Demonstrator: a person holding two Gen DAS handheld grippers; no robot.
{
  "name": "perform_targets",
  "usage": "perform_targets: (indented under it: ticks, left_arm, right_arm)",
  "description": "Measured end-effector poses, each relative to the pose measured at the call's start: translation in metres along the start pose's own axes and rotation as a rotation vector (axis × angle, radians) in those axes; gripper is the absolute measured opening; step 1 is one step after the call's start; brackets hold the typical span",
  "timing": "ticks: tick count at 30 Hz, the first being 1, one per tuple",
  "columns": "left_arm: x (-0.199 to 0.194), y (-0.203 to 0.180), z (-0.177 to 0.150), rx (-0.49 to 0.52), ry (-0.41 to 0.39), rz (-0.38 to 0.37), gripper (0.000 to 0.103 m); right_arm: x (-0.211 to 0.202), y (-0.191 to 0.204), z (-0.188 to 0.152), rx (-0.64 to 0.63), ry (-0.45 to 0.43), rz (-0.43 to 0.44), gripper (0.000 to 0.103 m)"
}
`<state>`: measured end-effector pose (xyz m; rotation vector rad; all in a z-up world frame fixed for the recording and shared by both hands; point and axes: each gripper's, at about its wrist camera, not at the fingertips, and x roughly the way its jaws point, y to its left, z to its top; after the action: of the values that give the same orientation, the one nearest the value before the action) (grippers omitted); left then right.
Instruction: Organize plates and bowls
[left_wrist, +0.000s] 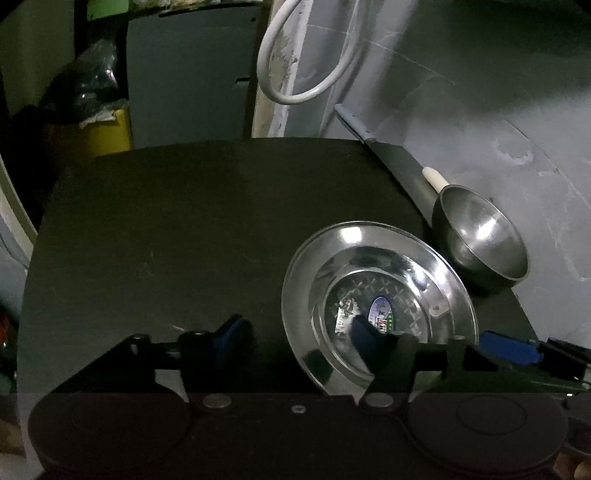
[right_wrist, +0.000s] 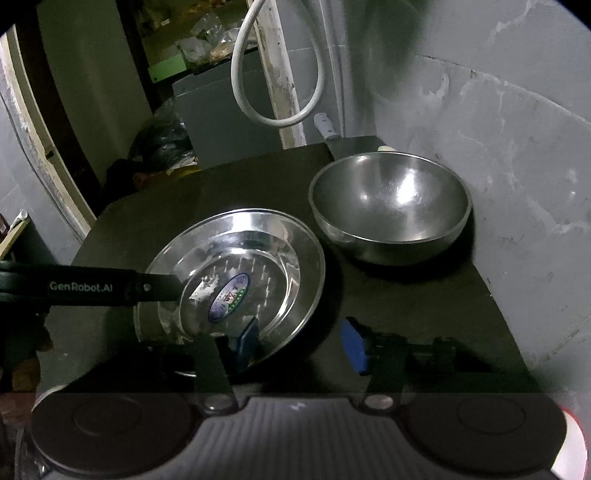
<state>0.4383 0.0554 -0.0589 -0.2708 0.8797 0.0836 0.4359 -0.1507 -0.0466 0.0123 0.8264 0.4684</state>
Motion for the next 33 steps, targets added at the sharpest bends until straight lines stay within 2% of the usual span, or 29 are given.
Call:
perform_targets:
  ticks: [6,8,11,19,33]
  left_arm:
    - [0.001,0.004,-0.002,-0.024,0.010,-0.032,0.034]
    - [-0.001,0.003,-0.003,-0.006,0.003,-0.046,0.031]
    - [-0.005,0.000,-0.006,0.025,0.001,-0.030,0.031]
    - [-0.025,0.009,-0.014,0.031,-0.016,-0.042,0.031]
    - [-0.080,0.015,-0.036,0.065,-0.068,-0.066,0.031]
  right_arm:
    - [0.002,0.002,0.002,-0.003,-0.002,0.016,0.030]
    - [0.003,0.004,0.003,-0.010,-0.004,0.014,0.029]
    - [0.002,0.004,0.003,-0.011,-0.008,0.022,0.028]
    - [-0.006,0.006,0.002,-0.022,-0.040,0.059,0.028]
    - [-0.047,0.027,-0.014,-0.045,-0.108,0.079,0.028]
